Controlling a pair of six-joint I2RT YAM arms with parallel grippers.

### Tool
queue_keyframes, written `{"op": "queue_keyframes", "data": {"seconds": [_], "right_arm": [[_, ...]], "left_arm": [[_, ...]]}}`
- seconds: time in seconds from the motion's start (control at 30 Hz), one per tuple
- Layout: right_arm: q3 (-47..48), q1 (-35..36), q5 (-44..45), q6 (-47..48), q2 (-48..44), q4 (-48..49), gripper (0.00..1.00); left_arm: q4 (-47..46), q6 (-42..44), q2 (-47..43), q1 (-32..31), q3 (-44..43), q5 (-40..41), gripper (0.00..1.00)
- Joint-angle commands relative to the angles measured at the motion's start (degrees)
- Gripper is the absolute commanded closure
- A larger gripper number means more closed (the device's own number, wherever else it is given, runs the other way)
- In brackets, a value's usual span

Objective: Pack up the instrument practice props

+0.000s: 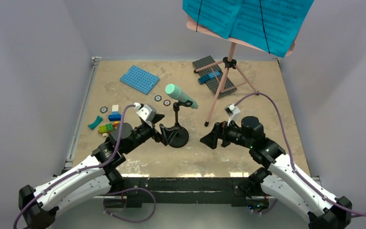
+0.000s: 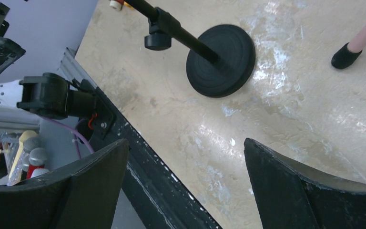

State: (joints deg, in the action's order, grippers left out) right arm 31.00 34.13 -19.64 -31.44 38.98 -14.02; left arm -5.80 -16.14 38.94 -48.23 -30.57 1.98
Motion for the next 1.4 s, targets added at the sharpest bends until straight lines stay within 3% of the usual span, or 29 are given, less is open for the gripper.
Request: {"op": "queue_keyframes", "data": {"seconds": [0.0, 0.1, 0.3, 0.5, 0.63, 0.83, 1.1, 1.37], "right_arm": [[2.17, 0.25, -4.13, -0.87, 1.64, 3.3, 0.05], [2.19, 0.27, -3.81, -1.59, 1.88, 4.0, 0.06], [2.88, 0.32, -2.02, -1.43, 1.39, 2.37, 0.06], [2.71, 0.26, -1.6, -1.35, -1.32, 0.74, 0.07], [2.66, 0.31, -1.75, -1.36, -2.33, 0.31, 0.07], [2.68, 0.31, -1.83, -1.52, -2.54, -0.5, 0.07], [2.41, 0.28, -2.06, -1.69, -3.21, -0.79, 0.07], [1.96, 0.29, -2.61, -1.47, -3.26, -0.36, 0.06]], "left_arm": [[-0.96, -1.52, 2.09, 1.68, -2.49, -6.71, 0.0], [-3.31, -1.64, 4.65, 2.67, -2.48, -5.39, 0.04], [-8.13, 1.09, 10.81, 2.9, -3.78, -6.54, 0.22], [-18.33, 4.57, 11.08, 2.91, 0.65, -5.77, 0.2], [-18.75, 6.9, 12.18, 3.05, -0.12, -4.28, 0.21], [-21.16, 7.62, 15.06, 3.17, -0.59, -2.43, 0.39], [-23.37, 8.13, 18.43, 3.71, -1.48, -2.57, 0.44], [-25.9, 8.06, 19.98, 3.75, -2.09, -5.72, 0.57]]}}
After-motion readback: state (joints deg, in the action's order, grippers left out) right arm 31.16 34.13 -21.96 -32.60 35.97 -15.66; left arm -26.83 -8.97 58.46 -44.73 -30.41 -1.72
